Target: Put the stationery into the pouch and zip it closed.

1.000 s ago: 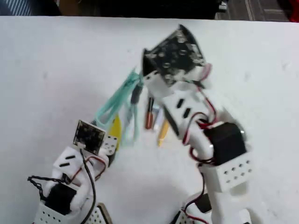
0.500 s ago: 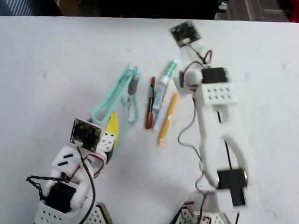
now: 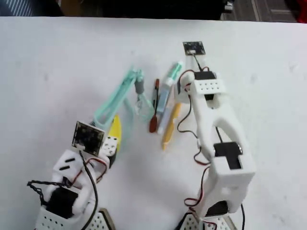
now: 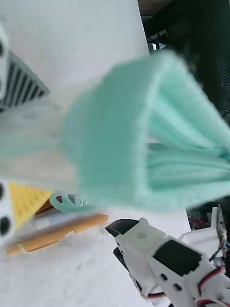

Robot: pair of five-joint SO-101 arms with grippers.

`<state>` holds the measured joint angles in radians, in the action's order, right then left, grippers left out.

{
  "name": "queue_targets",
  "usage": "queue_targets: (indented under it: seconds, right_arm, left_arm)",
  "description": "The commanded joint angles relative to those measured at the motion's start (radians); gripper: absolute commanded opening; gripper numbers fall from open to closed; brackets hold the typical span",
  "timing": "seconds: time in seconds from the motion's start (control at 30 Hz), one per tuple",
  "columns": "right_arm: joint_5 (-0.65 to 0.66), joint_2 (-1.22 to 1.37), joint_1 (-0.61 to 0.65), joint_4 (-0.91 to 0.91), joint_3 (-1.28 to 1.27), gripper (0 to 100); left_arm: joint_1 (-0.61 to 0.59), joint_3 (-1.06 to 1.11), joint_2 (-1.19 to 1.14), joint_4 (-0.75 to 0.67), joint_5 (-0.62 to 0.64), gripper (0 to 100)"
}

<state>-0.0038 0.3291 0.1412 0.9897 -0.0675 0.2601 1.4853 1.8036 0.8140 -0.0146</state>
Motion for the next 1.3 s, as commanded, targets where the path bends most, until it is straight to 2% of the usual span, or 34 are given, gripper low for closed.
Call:
queue_targets:
  seconds: [0.0, 0.1, 0.43, 0.7, 1.27]
  right_arm:
    - [-0.054, 0.015, 0.01, -0.048, 0.018, 18.3]
    - [-0.11, 0.013, 0.013, -0.05, 0.02, 18.3]
    - [-0.12, 0.053, 0.094, -0.082, 0.057, 18.2]
    - [-0.121, 0.166, 0.085, -0.074, 0.112, 18.0]
    - [-0.112, 0.163, 0.085, -0.062, 0.094, 18.0]
  left_arm:
    - [-0.008, -0.005, 0.01, -0.035, -0.009, 2]
    - [-0.008, -0.005, 0.01, -0.035, -0.009, 2]
    - [-0.008, -0.005, 0.01, -0.032, -0.009, 2]
    - [-0.008, -0.005, 0.01, -0.031, -0.009, 2]
    - [-0.008, -0.005, 0.01, -0.029, -0.009, 2]
